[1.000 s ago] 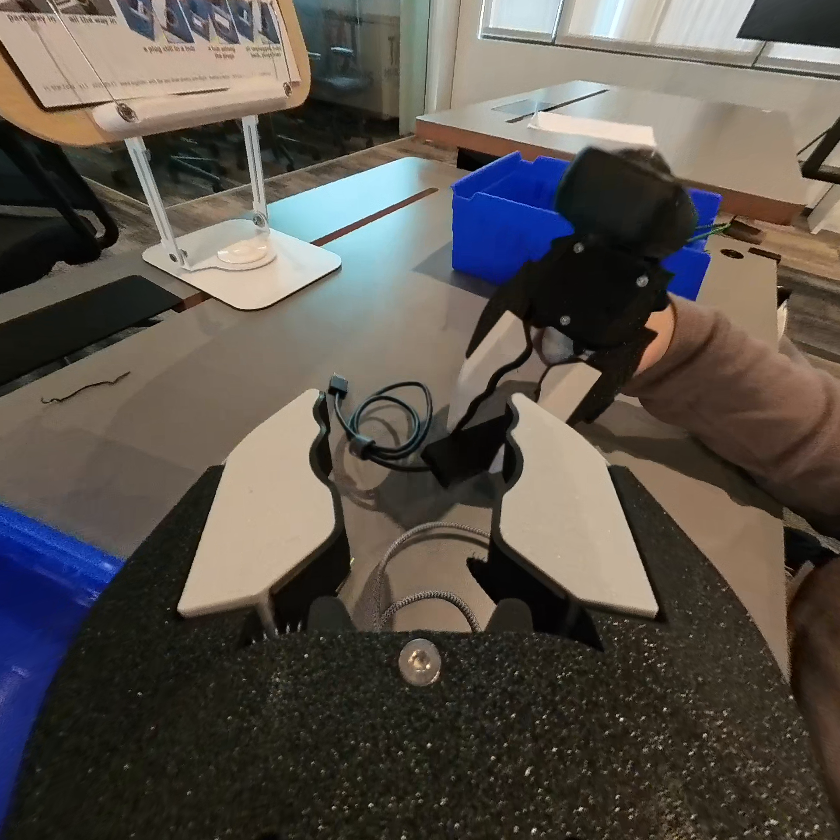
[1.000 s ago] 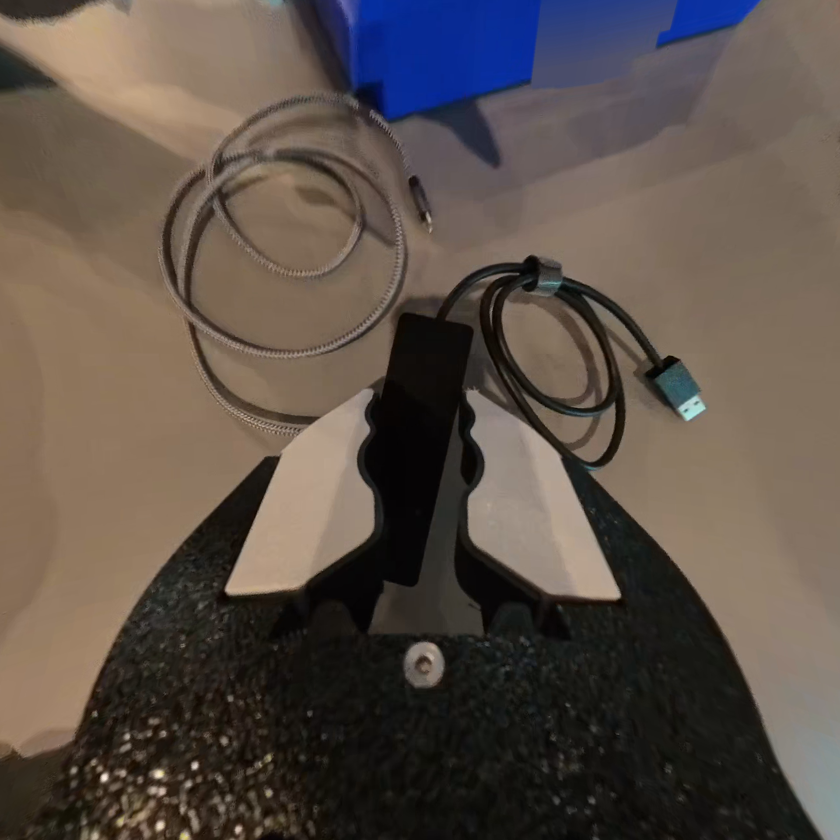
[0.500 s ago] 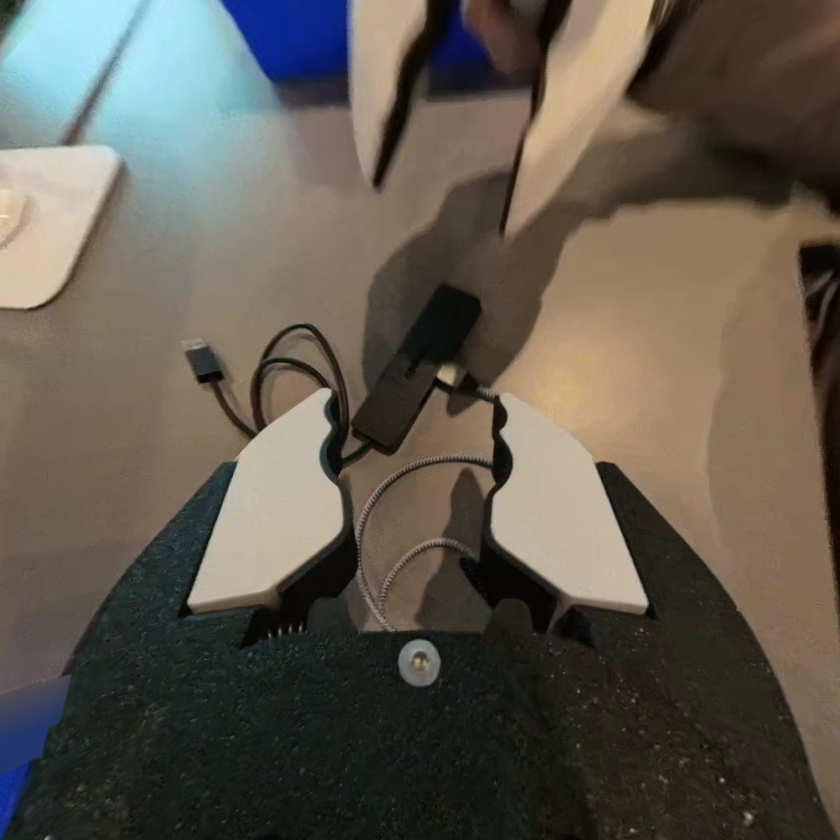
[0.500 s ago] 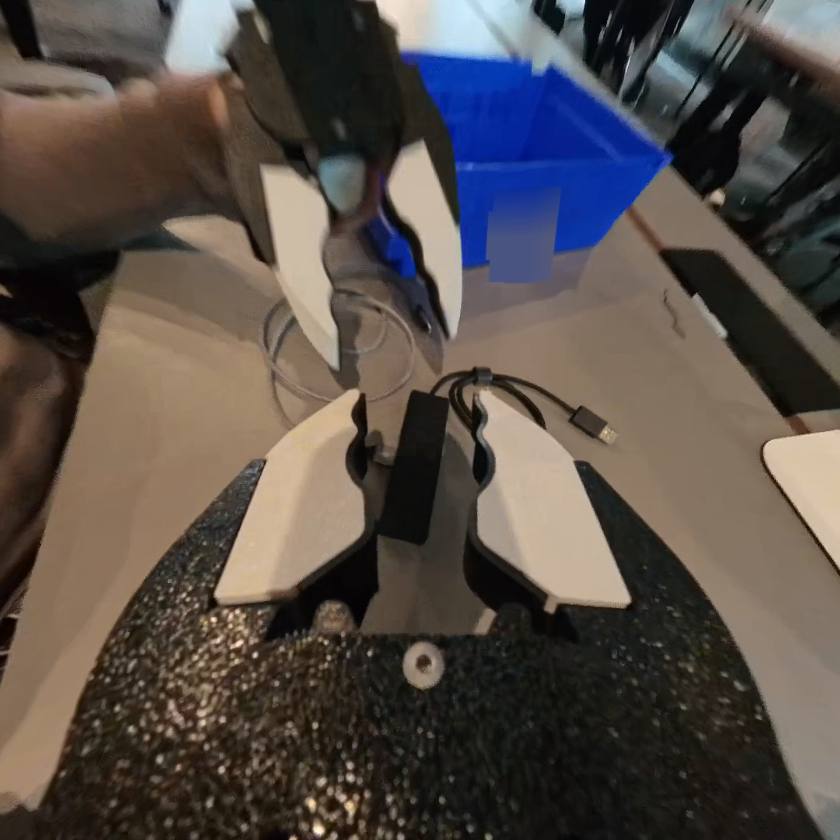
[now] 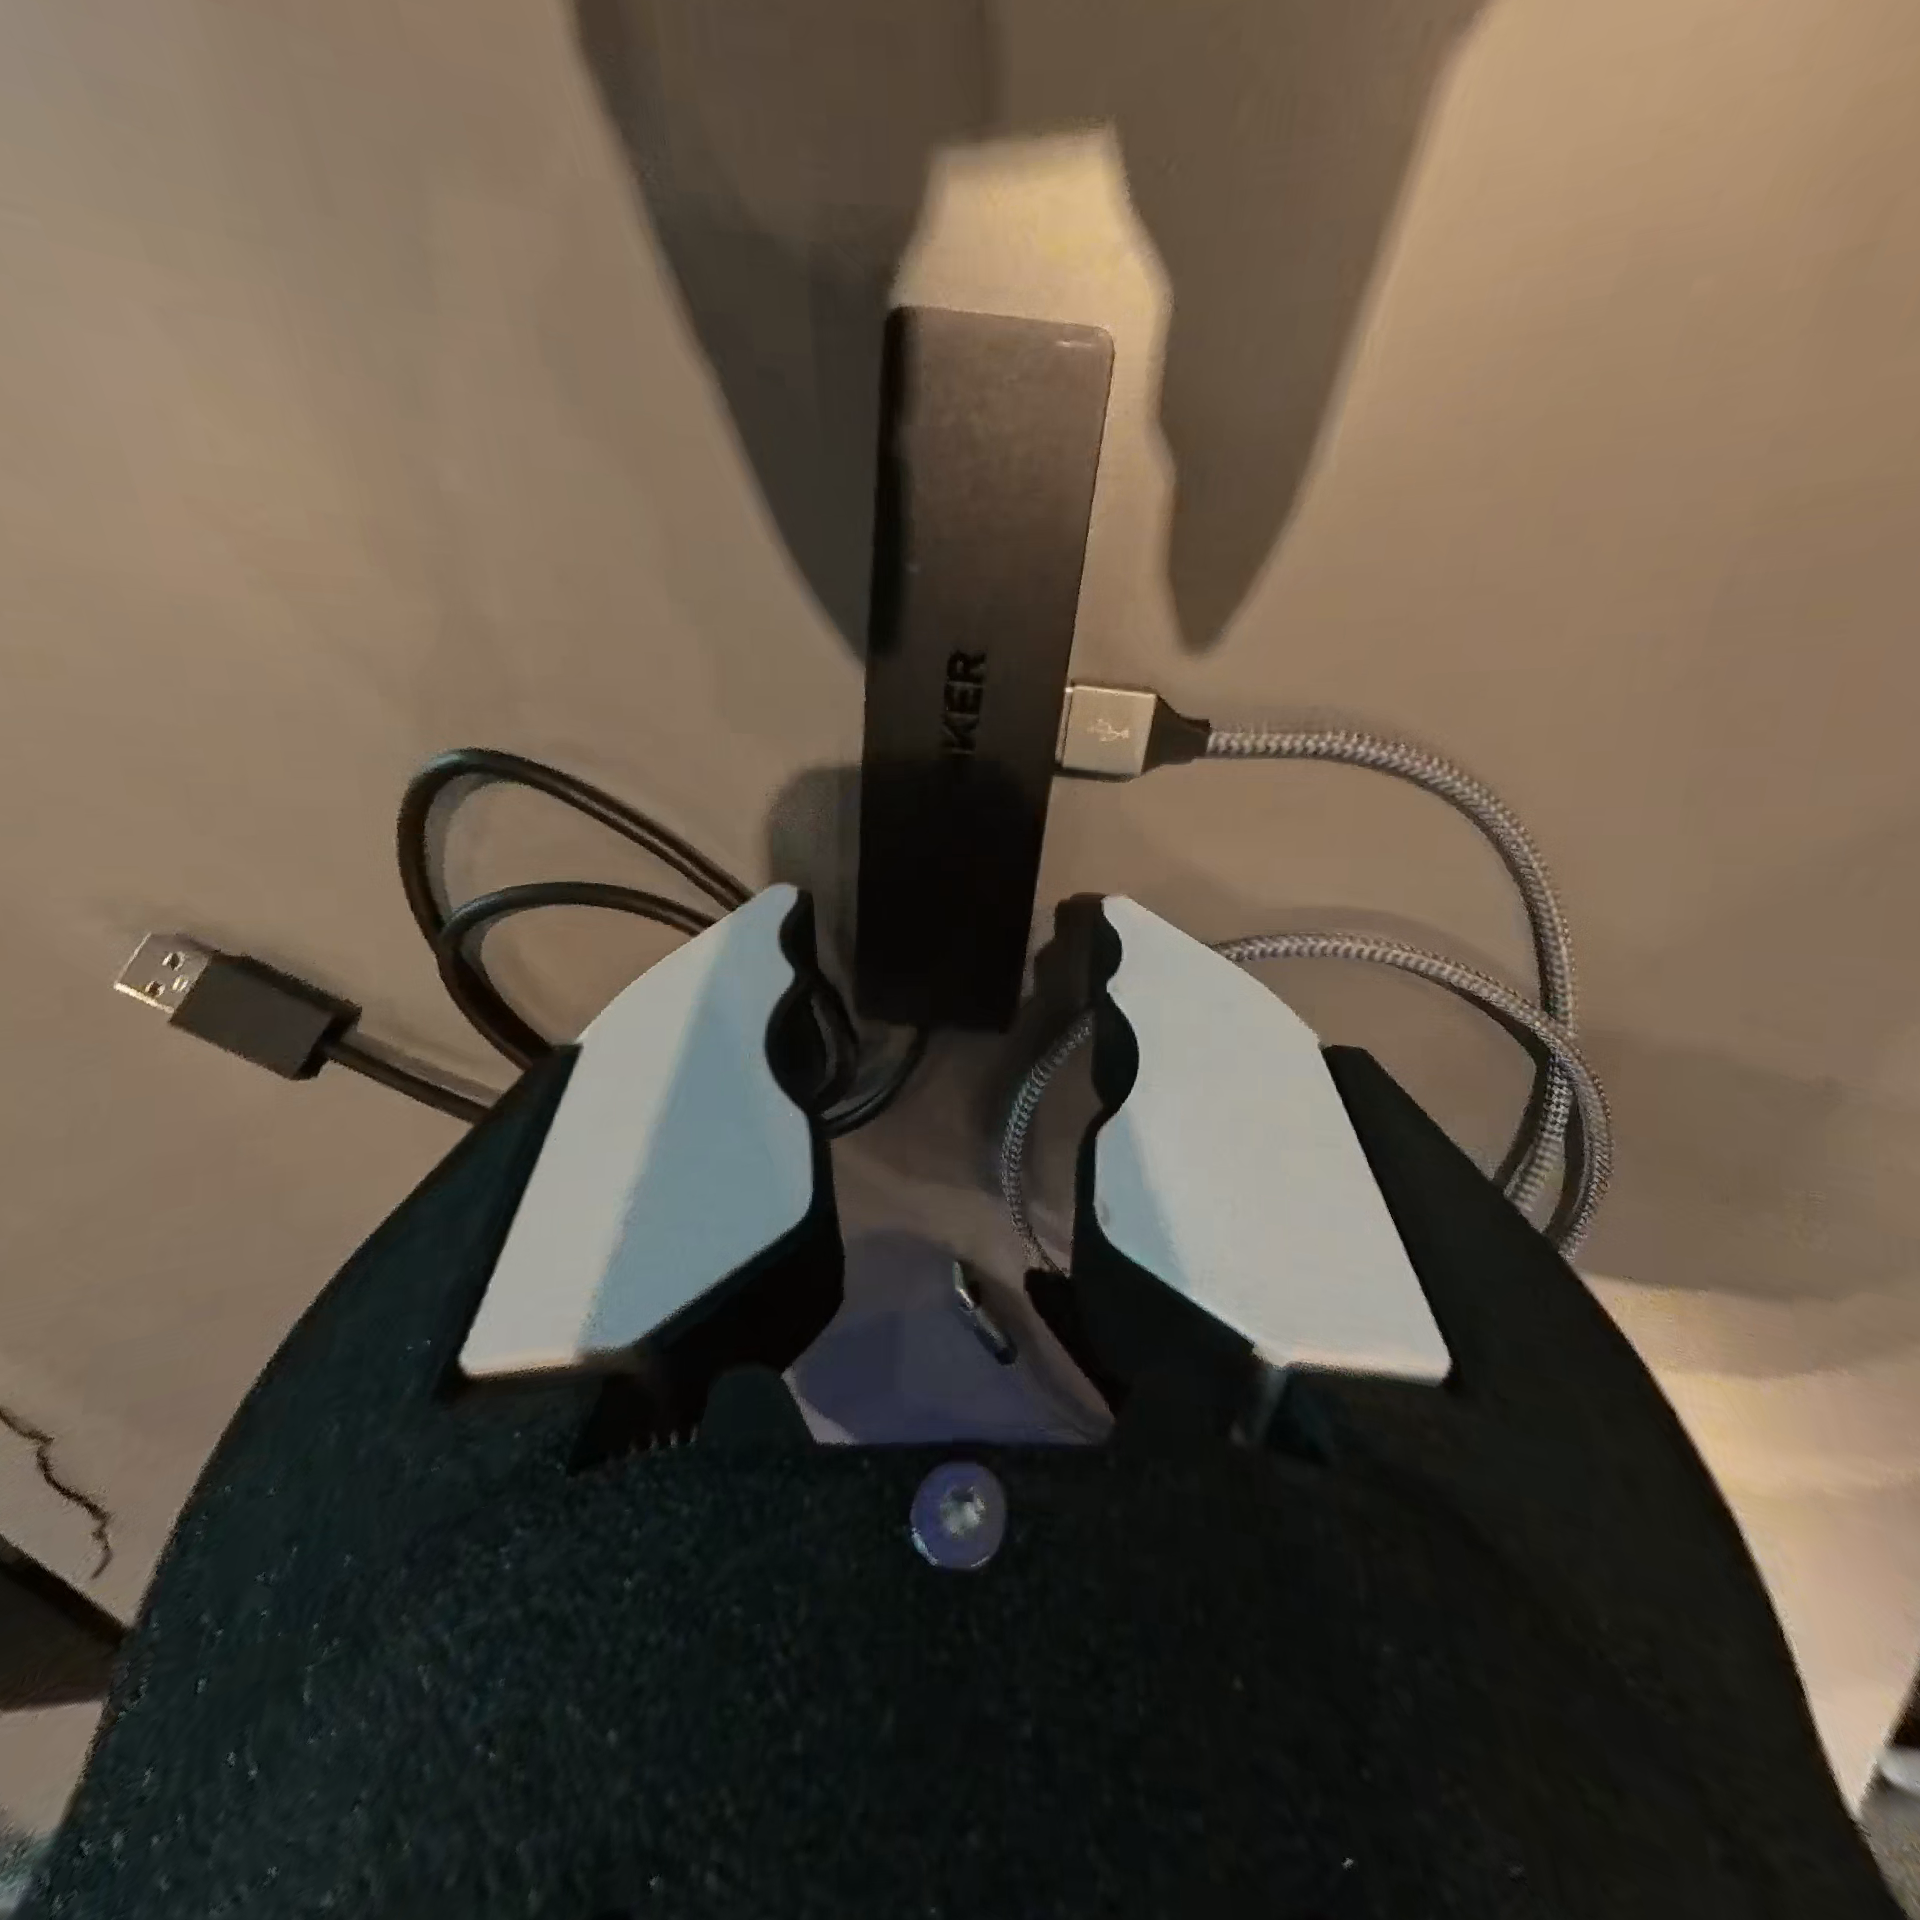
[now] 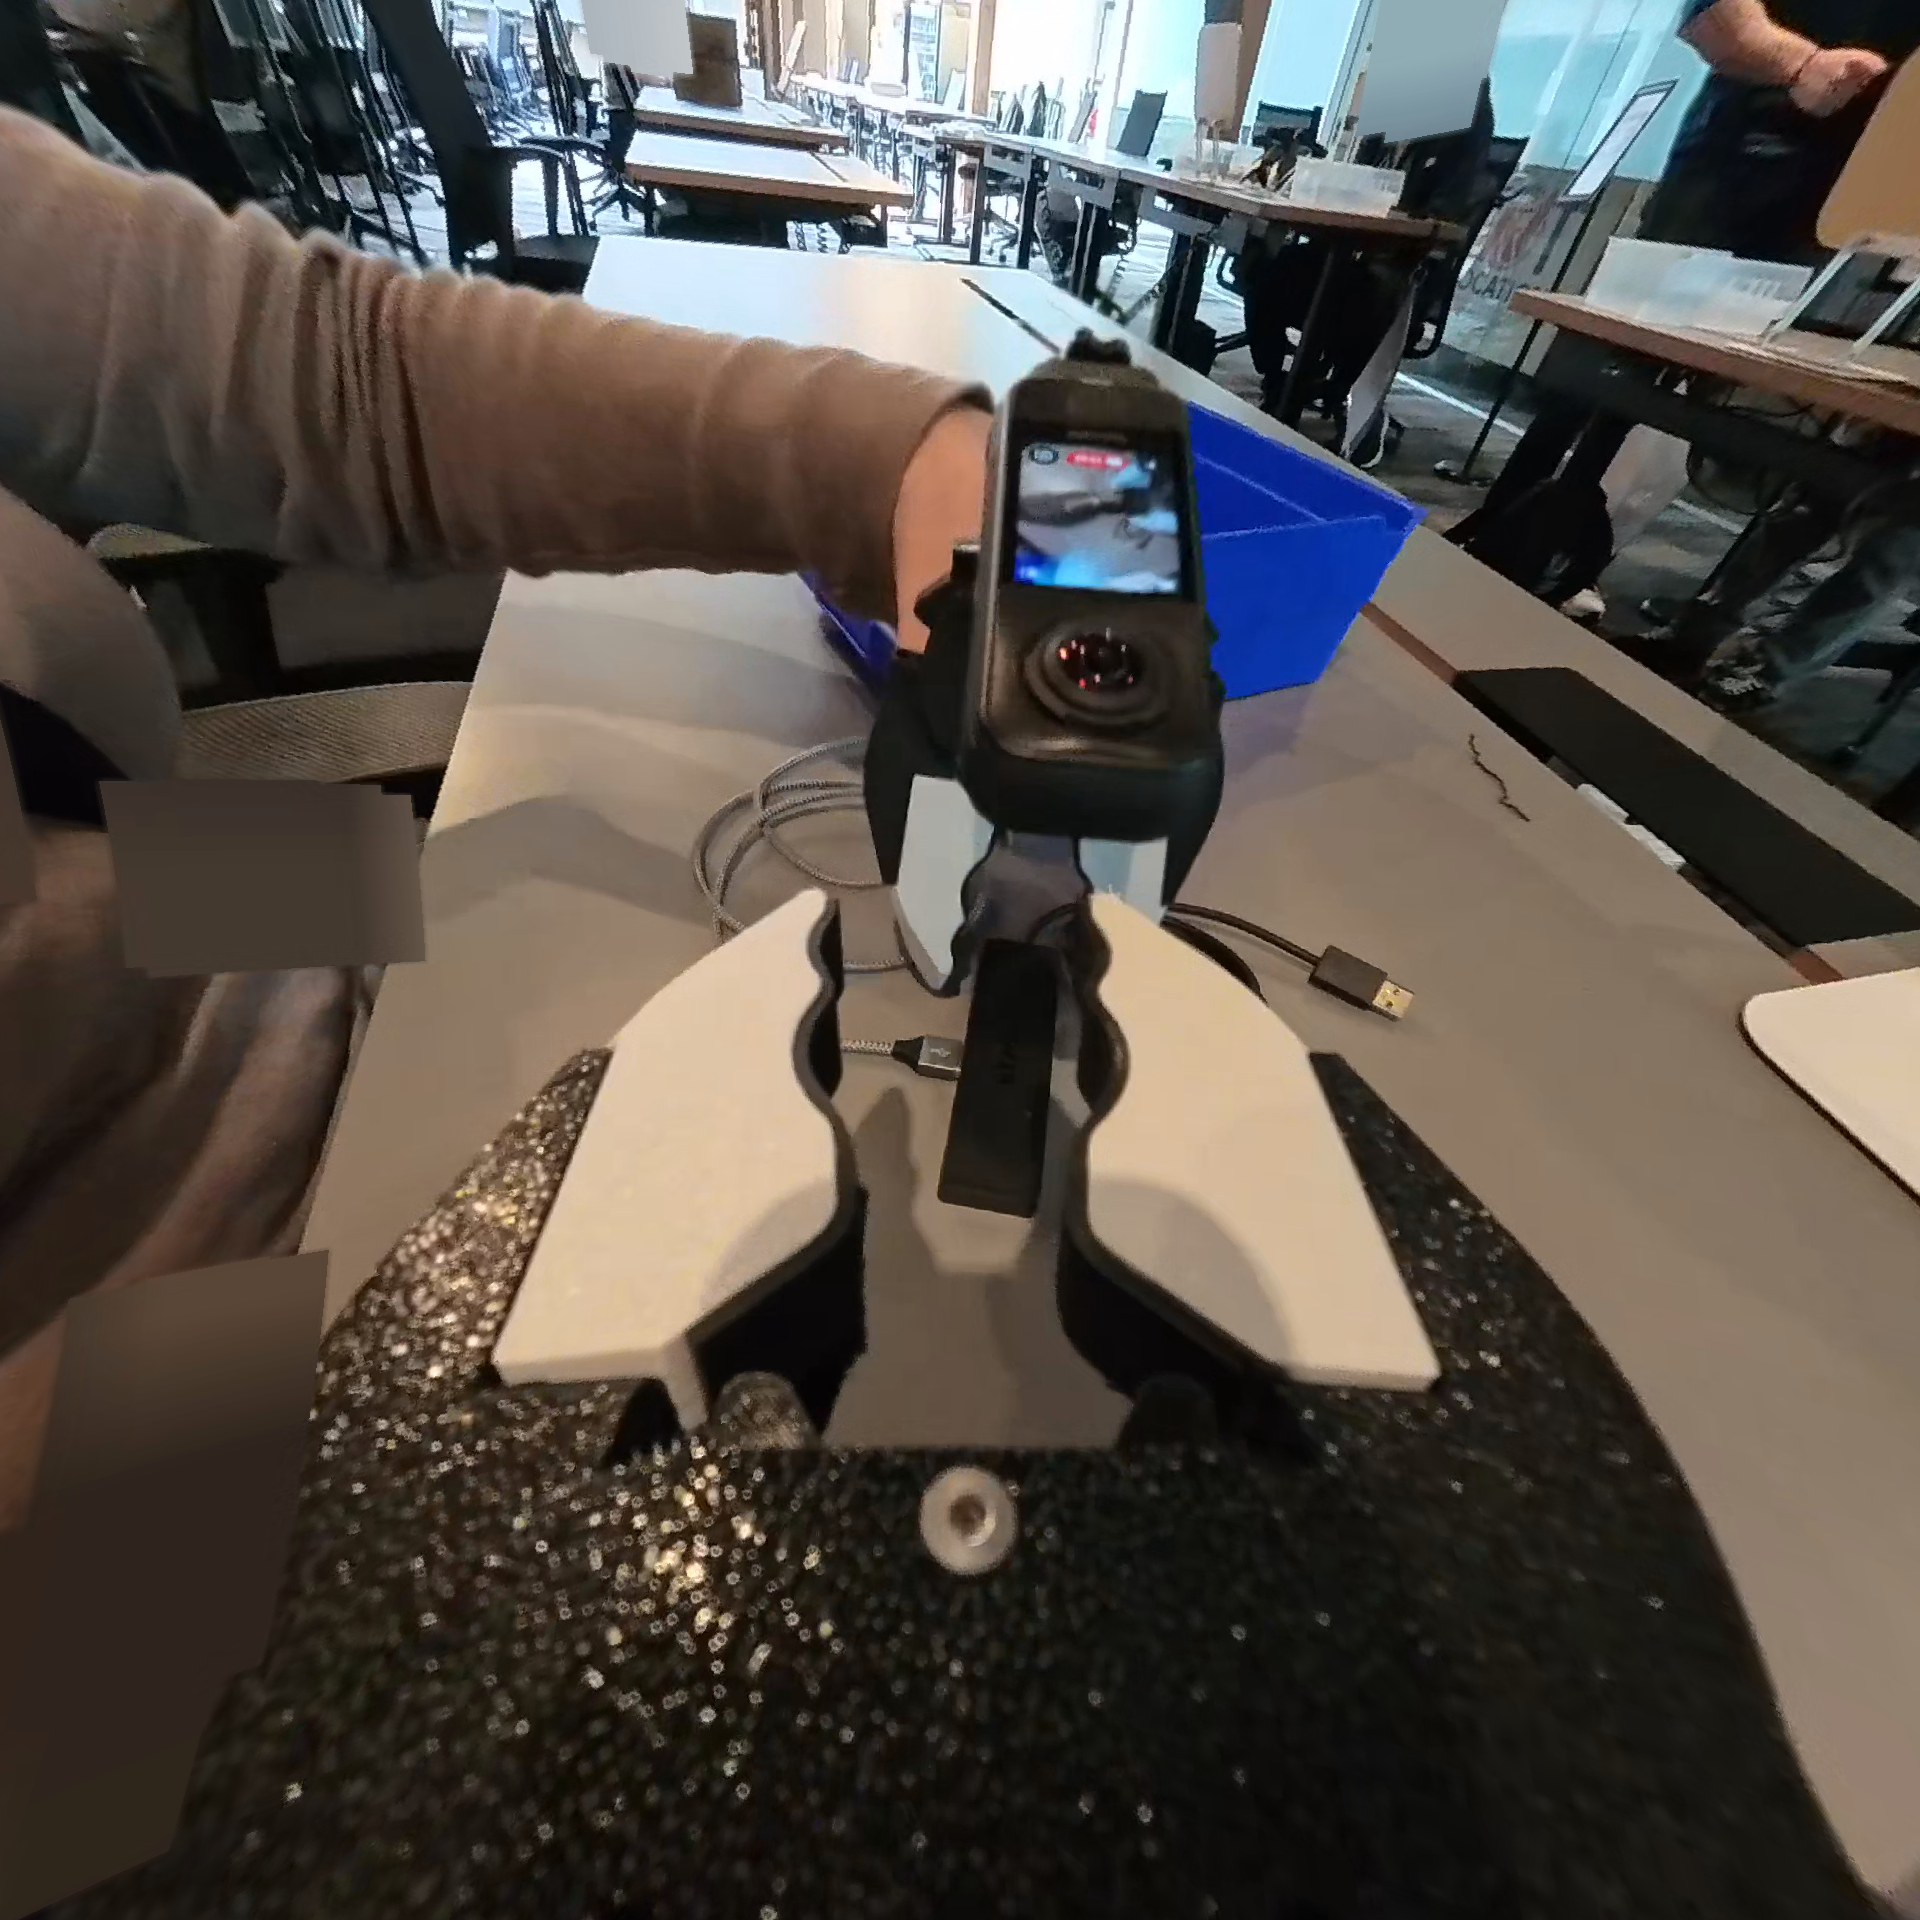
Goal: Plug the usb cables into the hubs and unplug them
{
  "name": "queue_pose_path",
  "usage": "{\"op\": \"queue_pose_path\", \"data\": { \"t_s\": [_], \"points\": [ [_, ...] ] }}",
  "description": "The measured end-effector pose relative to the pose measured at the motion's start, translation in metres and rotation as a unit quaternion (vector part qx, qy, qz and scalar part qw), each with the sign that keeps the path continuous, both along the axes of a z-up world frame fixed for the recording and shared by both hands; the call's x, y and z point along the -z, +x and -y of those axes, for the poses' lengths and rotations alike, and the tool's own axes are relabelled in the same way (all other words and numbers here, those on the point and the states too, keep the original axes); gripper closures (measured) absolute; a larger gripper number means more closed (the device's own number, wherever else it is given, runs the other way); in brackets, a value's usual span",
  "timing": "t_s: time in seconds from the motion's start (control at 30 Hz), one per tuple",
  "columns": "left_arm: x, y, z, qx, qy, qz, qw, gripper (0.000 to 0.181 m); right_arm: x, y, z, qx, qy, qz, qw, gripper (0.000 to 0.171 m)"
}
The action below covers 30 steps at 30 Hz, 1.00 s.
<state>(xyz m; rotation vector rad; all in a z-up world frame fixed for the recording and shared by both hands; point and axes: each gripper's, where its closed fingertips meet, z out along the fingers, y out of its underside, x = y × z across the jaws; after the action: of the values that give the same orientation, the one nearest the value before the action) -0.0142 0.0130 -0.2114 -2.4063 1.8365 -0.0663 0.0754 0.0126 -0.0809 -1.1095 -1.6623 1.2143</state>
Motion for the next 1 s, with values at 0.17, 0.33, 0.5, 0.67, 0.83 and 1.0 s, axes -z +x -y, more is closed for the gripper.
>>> {"op": "queue_pose_path", "data": {
  "t_s": [0.17,0.33,0.5,0.67,0.83,1.0],
  "points": [
    [0.005,0.002,-0.001,-0.001,-0.019,-0.023,1.000,0.139,-0.003,0.001,-0.002,0.011,0.009,-0.008,1.000,0.130],
    [0.005,0.002,0.000,-0.010,-0.025,-0.051,0.998,0.139,-0.015,0.007,-0.008,0.025,0.003,-0.037,0.999,0.132],
    [0.005,0.003,0.002,-0.011,-0.020,-0.076,0.997,0.148,-0.047,0.022,-0.024,0.071,-0.008,-0.134,0.988,0.133],
    [-0.008,0.002,-0.012,-0.046,0.089,-0.002,0.995,0.149,-0.067,0.036,-0.052,0.149,-0.028,-0.205,0.967,0.133],
    [-0.076,-0.004,-0.047,-0.206,0.274,0.216,0.914,0.149,-0.067,0.032,-0.079,0.237,-0.085,-0.226,0.941,0.137],
    [-0.125,-0.031,-0.057,-0.356,0.392,0.402,0.747,0.149,-0.058,0.006,-0.074,0.242,-0.134,-0.226,0.934,0.153]
  ]
}}
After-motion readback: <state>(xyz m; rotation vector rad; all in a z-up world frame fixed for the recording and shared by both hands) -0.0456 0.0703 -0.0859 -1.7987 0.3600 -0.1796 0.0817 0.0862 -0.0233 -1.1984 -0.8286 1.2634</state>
